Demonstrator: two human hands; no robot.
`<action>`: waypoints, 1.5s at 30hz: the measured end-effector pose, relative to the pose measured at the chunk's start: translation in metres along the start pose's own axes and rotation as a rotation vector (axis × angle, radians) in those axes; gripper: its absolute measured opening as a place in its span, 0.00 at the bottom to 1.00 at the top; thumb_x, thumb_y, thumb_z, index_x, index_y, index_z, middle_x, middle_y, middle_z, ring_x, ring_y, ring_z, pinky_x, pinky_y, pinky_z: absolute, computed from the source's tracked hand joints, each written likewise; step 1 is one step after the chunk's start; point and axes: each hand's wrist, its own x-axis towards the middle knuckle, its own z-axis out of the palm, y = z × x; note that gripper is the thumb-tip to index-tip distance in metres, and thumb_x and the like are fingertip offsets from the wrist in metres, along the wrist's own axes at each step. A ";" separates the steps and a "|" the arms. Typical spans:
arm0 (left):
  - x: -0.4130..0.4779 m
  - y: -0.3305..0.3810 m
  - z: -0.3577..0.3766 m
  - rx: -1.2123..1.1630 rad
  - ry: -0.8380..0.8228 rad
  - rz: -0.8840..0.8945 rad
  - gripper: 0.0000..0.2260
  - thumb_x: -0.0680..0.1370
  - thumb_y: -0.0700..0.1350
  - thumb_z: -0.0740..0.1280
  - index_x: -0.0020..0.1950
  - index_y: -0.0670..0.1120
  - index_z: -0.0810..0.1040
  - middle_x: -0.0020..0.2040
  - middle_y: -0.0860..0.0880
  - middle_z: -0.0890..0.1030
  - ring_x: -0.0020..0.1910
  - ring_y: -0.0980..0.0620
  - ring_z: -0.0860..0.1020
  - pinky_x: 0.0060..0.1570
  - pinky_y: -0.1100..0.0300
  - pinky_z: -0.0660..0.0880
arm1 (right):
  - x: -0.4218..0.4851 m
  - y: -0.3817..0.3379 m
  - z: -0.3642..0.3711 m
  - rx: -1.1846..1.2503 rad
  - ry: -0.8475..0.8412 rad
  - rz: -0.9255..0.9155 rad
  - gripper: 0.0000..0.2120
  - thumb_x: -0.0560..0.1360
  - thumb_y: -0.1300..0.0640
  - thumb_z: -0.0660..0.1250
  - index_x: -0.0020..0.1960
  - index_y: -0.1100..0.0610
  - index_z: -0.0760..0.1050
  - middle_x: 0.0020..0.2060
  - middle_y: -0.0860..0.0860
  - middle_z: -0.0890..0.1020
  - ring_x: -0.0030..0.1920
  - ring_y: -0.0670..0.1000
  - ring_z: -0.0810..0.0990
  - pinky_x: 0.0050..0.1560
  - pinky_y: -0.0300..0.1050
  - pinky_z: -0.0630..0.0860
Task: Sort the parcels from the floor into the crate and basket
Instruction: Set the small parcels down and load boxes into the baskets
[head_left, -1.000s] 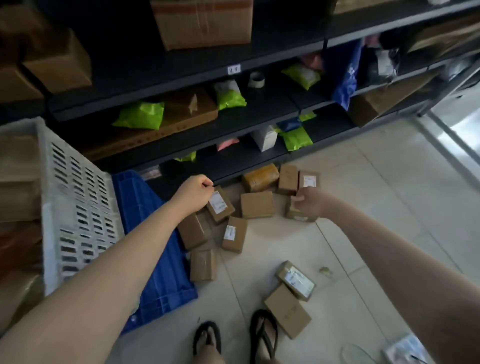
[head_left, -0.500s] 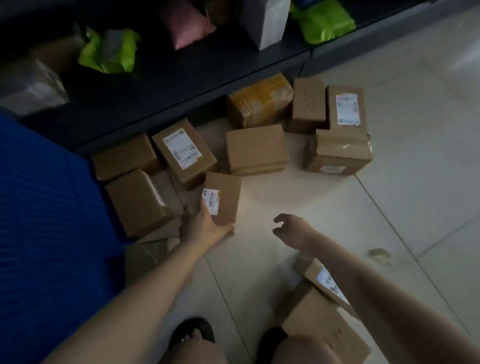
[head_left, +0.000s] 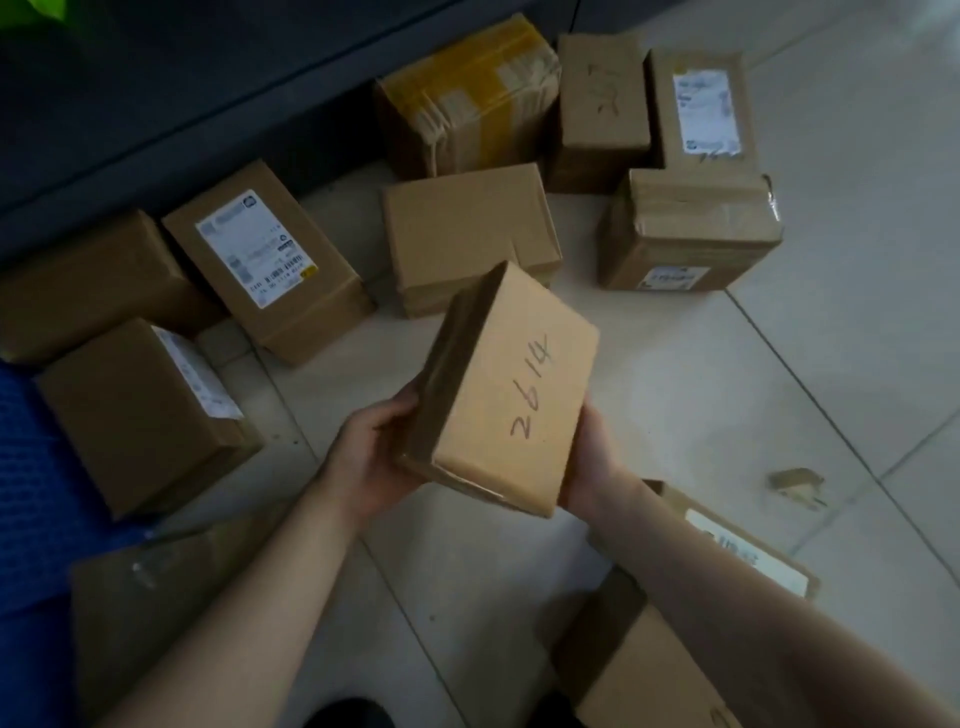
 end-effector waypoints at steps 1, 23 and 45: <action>0.009 -0.006 -0.004 0.120 0.079 0.023 0.21 0.70 0.36 0.63 0.61 0.49 0.80 0.43 0.46 0.84 0.40 0.47 0.80 0.40 0.54 0.75 | 0.003 0.000 -0.004 0.015 -0.045 -0.025 0.26 0.76 0.36 0.57 0.63 0.53 0.76 0.56 0.60 0.81 0.55 0.61 0.81 0.53 0.58 0.78; 0.021 0.009 0.068 1.302 0.265 0.120 0.29 0.78 0.51 0.63 0.76 0.53 0.54 0.73 0.43 0.62 0.69 0.42 0.66 0.65 0.45 0.67 | -0.125 0.042 -0.064 -2.191 0.108 0.231 0.50 0.70 0.34 0.65 0.78 0.56 0.43 0.71 0.64 0.60 0.70 0.65 0.62 0.64 0.54 0.67; 0.022 -0.062 -0.040 0.762 0.870 0.236 0.22 0.80 0.57 0.57 0.64 0.41 0.71 0.59 0.41 0.75 0.54 0.44 0.74 0.53 0.51 0.70 | -0.054 0.030 -0.092 -1.184 0.141 0.129 0.37 0.65 0.44 0.76 0.70 0.47 0.64 0.60 0.51 0.75 0.59 0.53 0.74 0.62 0.54 0.73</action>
